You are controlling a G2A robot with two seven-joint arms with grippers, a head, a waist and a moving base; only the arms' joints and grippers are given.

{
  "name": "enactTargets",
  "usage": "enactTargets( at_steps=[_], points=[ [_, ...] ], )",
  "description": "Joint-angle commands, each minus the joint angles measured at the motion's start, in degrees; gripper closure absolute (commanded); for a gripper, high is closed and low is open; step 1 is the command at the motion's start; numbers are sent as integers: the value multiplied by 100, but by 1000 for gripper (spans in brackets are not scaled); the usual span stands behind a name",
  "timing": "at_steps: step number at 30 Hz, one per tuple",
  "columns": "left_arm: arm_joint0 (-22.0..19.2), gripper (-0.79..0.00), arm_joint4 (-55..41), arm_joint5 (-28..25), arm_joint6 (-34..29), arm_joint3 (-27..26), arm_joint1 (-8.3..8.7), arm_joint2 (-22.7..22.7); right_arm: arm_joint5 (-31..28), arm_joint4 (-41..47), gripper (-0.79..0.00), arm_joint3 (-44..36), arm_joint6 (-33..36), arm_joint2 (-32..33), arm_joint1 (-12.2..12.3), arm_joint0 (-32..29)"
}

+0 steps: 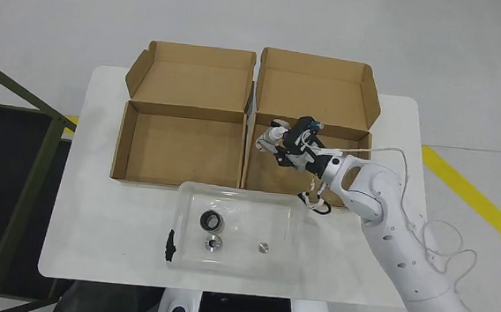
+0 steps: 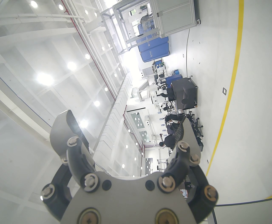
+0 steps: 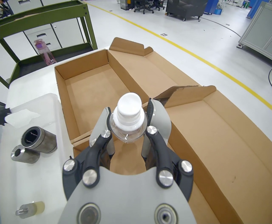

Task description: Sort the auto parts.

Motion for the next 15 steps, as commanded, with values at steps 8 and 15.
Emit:
enactTargets(
  at_steps=[8,15],
  points=[
    [0,-785,0,0,0,0,0,0,251,-188,0,630,-53,-260,-90,269],
    [0,-785,0,0,0,0,0,0,378,-255,-132,1058,-127,-441,-165,441]
  ],
)
